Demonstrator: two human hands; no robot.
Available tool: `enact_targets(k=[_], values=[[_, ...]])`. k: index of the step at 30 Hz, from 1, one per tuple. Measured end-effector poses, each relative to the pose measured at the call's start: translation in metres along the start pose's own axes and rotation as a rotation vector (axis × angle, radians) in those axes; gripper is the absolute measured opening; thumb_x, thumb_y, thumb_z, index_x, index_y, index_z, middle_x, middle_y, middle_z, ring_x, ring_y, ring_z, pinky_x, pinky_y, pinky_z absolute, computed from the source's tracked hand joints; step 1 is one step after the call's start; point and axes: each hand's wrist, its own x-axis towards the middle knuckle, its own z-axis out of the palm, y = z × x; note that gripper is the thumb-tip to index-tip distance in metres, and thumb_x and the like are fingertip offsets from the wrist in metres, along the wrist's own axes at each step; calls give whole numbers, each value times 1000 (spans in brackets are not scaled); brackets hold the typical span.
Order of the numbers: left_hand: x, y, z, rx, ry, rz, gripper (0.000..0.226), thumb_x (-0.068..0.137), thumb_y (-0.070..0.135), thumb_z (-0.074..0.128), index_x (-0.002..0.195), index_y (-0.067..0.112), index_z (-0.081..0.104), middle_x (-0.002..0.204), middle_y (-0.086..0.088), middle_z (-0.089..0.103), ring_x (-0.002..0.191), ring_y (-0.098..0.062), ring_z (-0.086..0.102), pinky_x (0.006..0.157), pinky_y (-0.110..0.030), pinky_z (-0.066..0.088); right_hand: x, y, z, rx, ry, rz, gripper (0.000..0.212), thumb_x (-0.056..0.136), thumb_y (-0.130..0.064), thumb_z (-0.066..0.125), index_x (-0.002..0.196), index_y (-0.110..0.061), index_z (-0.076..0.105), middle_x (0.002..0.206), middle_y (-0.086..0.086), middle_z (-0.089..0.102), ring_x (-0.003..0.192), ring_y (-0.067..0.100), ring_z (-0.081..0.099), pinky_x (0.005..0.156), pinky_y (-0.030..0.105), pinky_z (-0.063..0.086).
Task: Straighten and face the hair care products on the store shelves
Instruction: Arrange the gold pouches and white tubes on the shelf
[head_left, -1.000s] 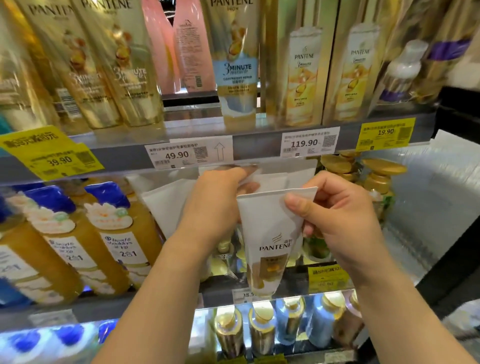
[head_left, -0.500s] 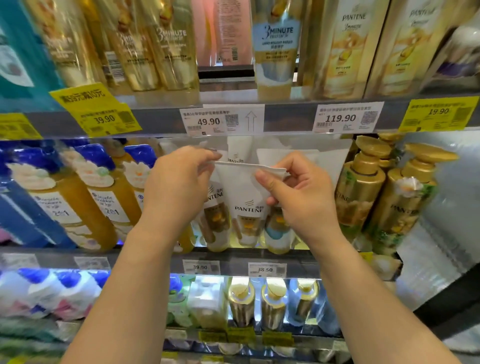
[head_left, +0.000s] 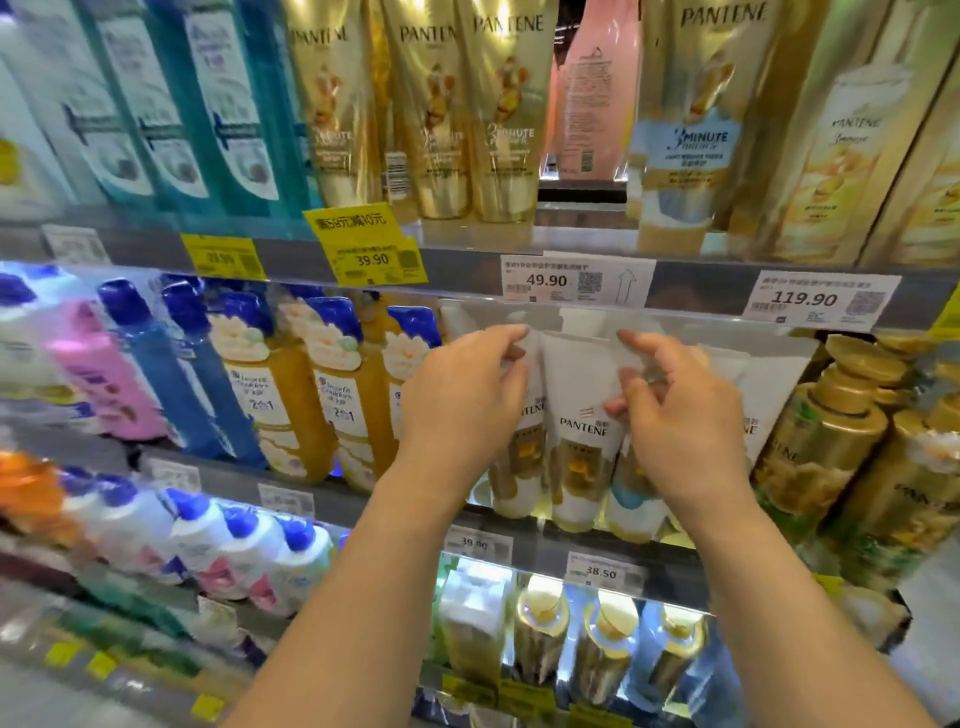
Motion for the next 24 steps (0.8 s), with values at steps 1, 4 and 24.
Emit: enact_targets(k=[1, 4, 24], values=[[-2, -2, -2, -10, -5, -1, 36, 96, 31, 61, 132, 27, 61, 107, 8, 73, 92, -11, 67, 70, -30, 58, -2, -3, 0, -52, 22, -18, 36, 100, -9, 57, 132, -25, 61, 115, -2, 60, 68, -5, 67, 70, 10, 52], [-14, -13, -15, 1, -50, 15, 32, 95, 36, 59, 126, 30, 66, 100, 11, 74, 88, -12, 67, 69, -36, 59, -11, -19, 7, -149, 90, -78, 36, 97, -8, 60, 130, -23, 63, 138, -1, 55, 86, 20, 71, 82, 45, 58], [-145, -249, -270, -2, 102, -360, 22, 89, 44, 67, 105, 32, 74, 85, 16, 73, 80, -5, 66, 78, -32, 55, -151, -257, 251, 326, -504, -114, 23, 91, -21, 72, 103, -39, 66, 96, -10, 65, 64, -1, 63, 61, 12, 44]])
